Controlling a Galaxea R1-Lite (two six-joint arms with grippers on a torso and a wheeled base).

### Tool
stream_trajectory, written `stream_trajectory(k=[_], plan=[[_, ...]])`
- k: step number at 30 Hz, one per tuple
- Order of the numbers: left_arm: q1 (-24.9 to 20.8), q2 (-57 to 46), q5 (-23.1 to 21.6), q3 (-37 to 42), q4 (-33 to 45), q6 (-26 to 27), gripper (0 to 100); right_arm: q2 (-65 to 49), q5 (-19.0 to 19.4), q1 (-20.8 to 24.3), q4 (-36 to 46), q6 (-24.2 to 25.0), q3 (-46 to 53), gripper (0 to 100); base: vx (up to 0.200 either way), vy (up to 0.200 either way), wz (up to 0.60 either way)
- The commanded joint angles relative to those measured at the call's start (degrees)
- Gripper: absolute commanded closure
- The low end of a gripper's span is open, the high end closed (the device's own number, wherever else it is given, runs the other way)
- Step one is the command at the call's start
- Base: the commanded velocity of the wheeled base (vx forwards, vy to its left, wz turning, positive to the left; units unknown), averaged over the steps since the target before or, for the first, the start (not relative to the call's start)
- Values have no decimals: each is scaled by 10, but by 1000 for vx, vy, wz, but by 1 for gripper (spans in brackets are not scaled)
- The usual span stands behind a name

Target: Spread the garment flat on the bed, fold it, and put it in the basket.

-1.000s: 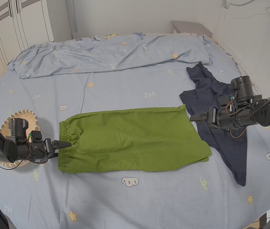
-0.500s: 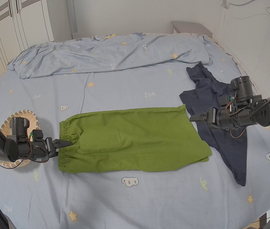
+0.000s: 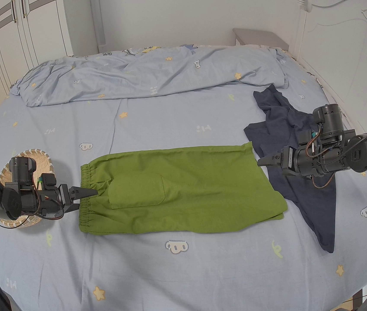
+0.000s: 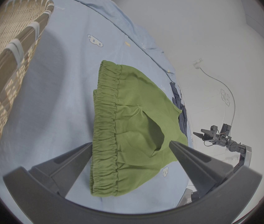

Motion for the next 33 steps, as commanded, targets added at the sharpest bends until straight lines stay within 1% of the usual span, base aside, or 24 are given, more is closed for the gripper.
stream_trajectory(k=[1, 9, 14, 24, 25, 33], plan=[[4, 28, 1, -14, 0, -1, 0, 0, 0, 0, 0, 0, 0, 0, 0, 0, 0], [4, 57, 6, -24, 0, 2, 0, -1, -1, -1, -9, 0, 6, 0, 0, 0, 0], [-7, 68, 6, -29, 0, -1, 0, -1, -1, -2, -27, 0, 15, 0, 0, 0, 0], [-21, 75, 6, -37, 0, -5, 0, -1, 0, -5, -28, 1, 15, 0, 0, 0, 0], [-23, 75, 5, -36, 0, -4, 100, -1, 0, -5, -28, 1, 14, 0, 0, 0, 0], [-12, 54, 5, -24, 0, -3, 100, -1, 0, -4, -28, 1, 15, 0, 0, 0, 0]])
